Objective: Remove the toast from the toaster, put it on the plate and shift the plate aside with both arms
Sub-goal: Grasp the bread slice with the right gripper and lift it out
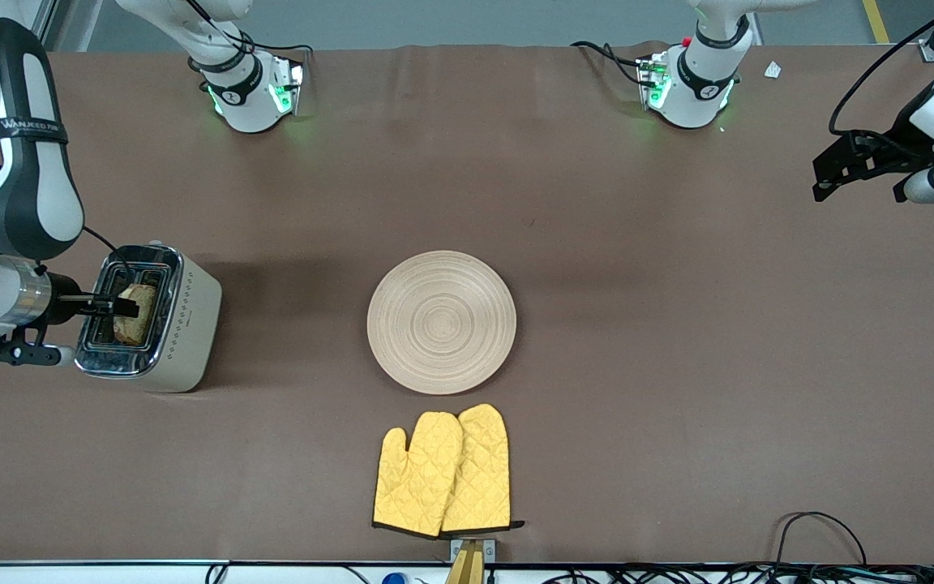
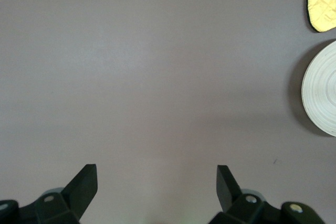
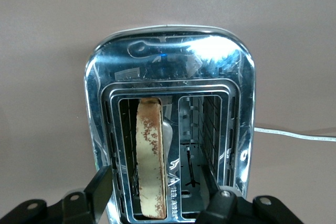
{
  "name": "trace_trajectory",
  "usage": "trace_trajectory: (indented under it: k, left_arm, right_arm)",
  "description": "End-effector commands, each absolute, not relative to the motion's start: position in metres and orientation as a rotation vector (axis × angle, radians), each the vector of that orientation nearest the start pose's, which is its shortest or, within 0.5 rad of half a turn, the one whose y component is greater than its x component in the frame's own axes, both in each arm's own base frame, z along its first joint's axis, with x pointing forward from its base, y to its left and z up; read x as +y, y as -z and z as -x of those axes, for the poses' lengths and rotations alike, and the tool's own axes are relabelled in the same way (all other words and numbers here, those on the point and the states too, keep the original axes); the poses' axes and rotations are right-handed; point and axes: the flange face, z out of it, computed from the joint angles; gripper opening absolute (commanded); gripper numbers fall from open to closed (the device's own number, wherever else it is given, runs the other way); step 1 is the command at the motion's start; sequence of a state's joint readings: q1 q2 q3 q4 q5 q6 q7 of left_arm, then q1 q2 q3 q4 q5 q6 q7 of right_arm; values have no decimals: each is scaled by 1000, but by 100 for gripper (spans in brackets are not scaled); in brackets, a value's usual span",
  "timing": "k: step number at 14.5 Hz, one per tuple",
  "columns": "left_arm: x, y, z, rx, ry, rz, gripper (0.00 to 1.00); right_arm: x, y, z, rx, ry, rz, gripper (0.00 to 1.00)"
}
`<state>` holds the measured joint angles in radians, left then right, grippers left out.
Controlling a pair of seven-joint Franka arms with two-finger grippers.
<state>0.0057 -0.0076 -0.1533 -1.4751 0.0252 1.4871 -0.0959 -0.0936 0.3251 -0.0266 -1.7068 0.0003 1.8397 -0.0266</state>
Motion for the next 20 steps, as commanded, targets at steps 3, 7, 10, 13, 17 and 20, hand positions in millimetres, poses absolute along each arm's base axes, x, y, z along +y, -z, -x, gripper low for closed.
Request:
trace_trajectory:
  k: [3, 7, 10, 13, 17, 20]
  left_arm:
    - [-75, -673, -537, 83, 31, 3113, 100]
    - [-76, -673, -537, 86, 31, 3113, 100]
    - [-76, -673, -537, 86, 31, 3113, 100]
    - [-75, -673, -537, 83, 32, 3112, 100]
    - [-75, -673, -537, 85, 32, 3112, 100]
    - [-76, -672, -538, 86, 29, 3113, 100]
  right_arm:
    - [-73, -381, -619, 165, -297, 3102, 60]
    - [-72, -377, -618, 161, -318, 3098, 18]
    - [-72, -380, -619, 164, -313, 3097, 3]
    - [-58, -412, -627, 161, -283, 3101, 0]
    - [30, -506, -637, 302, -286, 3123, 0]
    - [124, -508, -629, 286, -246, 3145, 0]
